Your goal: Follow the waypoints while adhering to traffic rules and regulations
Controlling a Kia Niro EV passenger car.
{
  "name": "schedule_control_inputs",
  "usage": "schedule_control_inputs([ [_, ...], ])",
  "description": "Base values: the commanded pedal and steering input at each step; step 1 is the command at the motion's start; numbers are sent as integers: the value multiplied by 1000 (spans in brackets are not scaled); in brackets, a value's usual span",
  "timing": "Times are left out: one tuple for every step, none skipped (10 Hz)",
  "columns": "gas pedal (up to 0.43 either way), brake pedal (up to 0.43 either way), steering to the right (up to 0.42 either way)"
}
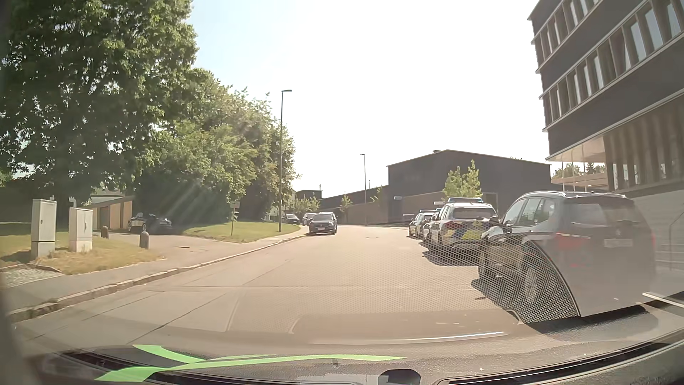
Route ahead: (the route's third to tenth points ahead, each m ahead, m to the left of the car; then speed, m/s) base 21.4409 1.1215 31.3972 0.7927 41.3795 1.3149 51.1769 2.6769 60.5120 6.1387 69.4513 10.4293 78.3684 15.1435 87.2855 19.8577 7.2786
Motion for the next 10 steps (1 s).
schedule_control_inputs([
  [59,0,-6],
  [59,0,-6],
  [67,0,-6],
  [79,0,-6],
  [87,0,-5],
  [98,0,-5],
  [98,0,-3],
  [110,0,-2],
  [110,0,0],
  [110,0,0],
])
